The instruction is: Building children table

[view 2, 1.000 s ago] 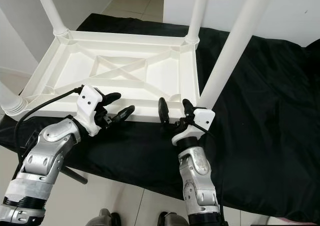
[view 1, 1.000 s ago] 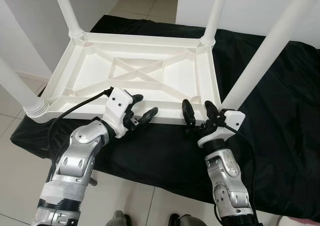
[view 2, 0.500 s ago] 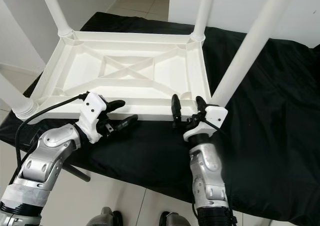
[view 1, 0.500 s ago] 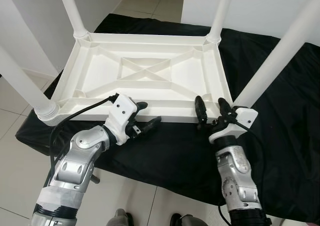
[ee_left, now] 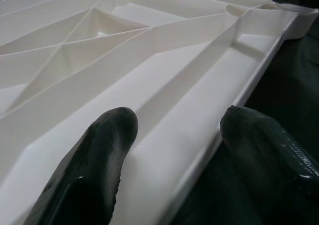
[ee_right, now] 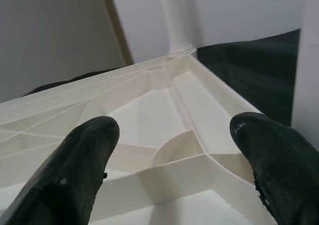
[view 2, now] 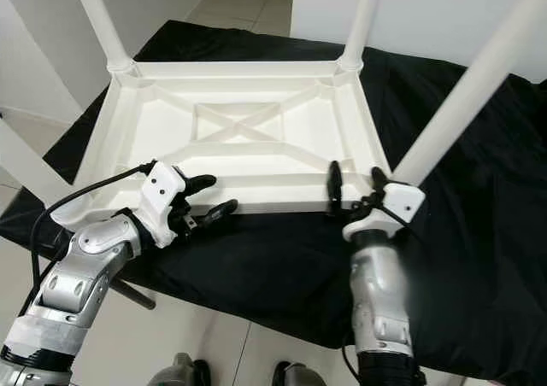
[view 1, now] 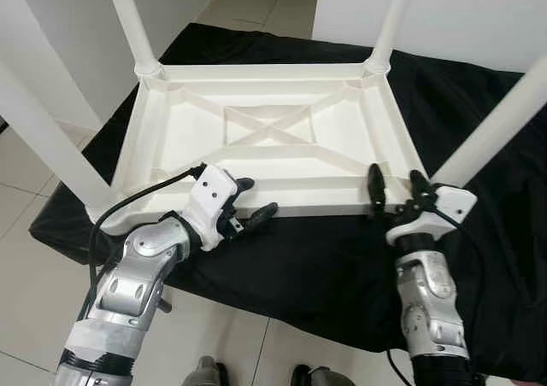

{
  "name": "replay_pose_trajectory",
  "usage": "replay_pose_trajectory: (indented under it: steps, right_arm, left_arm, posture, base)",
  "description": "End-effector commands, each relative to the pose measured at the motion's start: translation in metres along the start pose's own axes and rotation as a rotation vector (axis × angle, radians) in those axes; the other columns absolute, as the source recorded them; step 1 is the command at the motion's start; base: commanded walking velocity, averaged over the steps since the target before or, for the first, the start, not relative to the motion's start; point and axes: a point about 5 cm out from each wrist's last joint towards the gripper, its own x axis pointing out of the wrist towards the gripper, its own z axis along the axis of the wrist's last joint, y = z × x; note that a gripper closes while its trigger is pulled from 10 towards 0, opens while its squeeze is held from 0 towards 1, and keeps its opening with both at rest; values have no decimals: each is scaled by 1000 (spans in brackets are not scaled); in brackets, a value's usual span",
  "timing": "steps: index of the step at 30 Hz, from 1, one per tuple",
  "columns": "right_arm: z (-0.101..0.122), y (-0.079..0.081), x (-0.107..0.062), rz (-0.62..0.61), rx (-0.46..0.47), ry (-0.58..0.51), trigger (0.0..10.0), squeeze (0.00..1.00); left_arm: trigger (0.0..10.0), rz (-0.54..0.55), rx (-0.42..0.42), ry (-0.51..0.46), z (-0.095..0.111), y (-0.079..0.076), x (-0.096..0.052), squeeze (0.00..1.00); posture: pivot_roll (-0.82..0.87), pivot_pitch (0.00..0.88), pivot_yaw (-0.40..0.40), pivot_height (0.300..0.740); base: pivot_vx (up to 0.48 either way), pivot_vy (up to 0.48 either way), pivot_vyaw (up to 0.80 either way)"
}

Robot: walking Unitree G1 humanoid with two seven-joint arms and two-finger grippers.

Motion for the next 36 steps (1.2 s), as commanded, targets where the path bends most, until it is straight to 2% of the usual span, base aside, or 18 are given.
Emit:
replay_pose_trajectory:
  steps: [1,2,6,10,13,14,15,16,18,20,21,23,24,25,30,36]
  right_arm:
    - [1,-25,-8,-108,-38,-5,10000,0]
    - [1,-25,-8,-108,-38,-5,10000,0]
    - [7,-44,-10,-170,-76,-20,10000,0]
    - [9,-43,-8,-150,-79,-26,10000,0]
    - [9,-33,-6,-103,-73,-24,10000,0]
    - [7,-22,-6,-54,-74,-16,10000,0]
    - [7,-22,-6,-54,-74,-16,10000,0]
    - [2,-2,-6,27,-63,2,10000,0]
    - [2,-2,-6,27,-63,2,10000,0]
    - [-2,15,-7,82,-42,16,10000,0]
    - [-2,15,-7,82,-42,16,10000,0]
    - [-6,36,-8,139,-13,24,10000,0]
    - [-6,36,-8,139,-13,24,10000,0]
    - [-7,45,-8,161,-1,23,10000,0]
    - [-6,61,-6,195,23,13,10000,0]
    - [-1,61,-1,197,23,-6,10000,0]
  left_arm:
    - [10000,15,-12,25,-6,0,-2,0]
    - [10000,15,-12,25,-6,0,-2,0]
    - [10000,-34,-10,25,-6,-6,0,0]
    - [10000,-98,-29,12,-2,-12,2,0]
    - [10000,-141,-31,8,1,-18,3,0]
    - [10000,-171,-31,9,2,-22,4,0]
    - [10000,-171,-31,9,2,-22,4,0]
    - [10000,-207,-32,8,3,-29,8,0]
    - [10000,-207,-32,8,3,-29,8,0]
    - [10000,-219,-33,8,3,-33,12,0]
    - [10000,-219,-33,8,3,-33,12,0]
    - [10000,-229,-36,14,1,-38,17,0]
    - [10000,-229,-36,14,1,-38,17,0]
    - [10000,-242,-35,22,-2,-42,18,0]
    - [10000,-243,-39,61,-13,-51,19,0]
    - [10000,-198,-28,104,-21,-48,21,0]
  posture:
    - [53,146,14,740]
    - [53,146,14,740]
    - [48,143,18,740]
    - [46,144,21,740]
    - [45,144,21,740]
    - [47,145,18,740]
    - [47,145,18,740]
    - [49,145,17,740]
    - [49,145,17,740]
    - [56,145,10,740]
    - [56,145,10,740]
    - [60,141,5,740]
    - [60,141,5,740]
    - [62,140,2,740]
    - [66,133,-4,740]
    - [66,128,-7,740]
  base:
    - [0,0,0]
    - [0,0,0]
    - [0,0,0]
    - [0,0,0]
    - [0,0,0]
    - [0,0,0]
    - [0,0,0]
    - [0,0,0]
    - [0,0,0]
    - [0,0,0]
    - [0,0,0]
    - [0,0,0]
    - [0,0,0]
    - [0,0,0]
    - [0,0,0]
    - [0,0,0]
